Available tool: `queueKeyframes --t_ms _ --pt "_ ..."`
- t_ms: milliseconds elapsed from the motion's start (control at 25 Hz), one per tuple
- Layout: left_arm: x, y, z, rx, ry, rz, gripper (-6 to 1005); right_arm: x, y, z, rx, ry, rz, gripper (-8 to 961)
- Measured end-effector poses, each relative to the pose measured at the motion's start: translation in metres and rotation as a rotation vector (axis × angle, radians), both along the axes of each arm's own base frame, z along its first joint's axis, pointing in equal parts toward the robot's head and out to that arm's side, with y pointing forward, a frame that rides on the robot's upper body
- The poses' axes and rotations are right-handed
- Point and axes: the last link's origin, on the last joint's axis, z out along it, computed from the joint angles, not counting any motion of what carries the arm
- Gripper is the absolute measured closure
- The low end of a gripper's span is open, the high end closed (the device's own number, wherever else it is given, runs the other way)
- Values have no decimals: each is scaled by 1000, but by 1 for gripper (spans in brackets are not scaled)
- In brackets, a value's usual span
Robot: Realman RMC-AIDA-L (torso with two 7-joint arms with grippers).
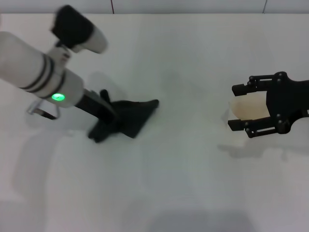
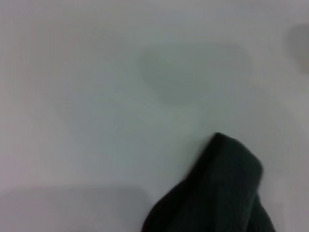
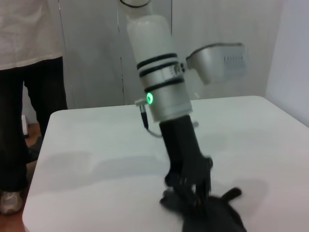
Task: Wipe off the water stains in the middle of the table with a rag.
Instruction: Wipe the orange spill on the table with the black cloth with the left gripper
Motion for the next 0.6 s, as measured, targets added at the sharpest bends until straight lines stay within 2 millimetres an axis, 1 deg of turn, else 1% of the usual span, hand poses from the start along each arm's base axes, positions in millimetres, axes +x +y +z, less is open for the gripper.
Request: queueKeyframes --t_ms 160,280,400,480,600 --pt "-27 9 30 106 17 75 920 1 0 -1 -4 2 -2 170" --pt "-35 9 39 130 3 101 921 0 1 -2 -8 4 -1 170" --pt "-31 6 34 104 -4 84 921 0 1 -3 -11 3 1 170" --pt "-22 3 25 67 -16 57 921 -1 1 -4 -14 1 4 170" --pt "-1 -5 4 -13 -46 6 922 -2 1 -4 -18 0 7 170"
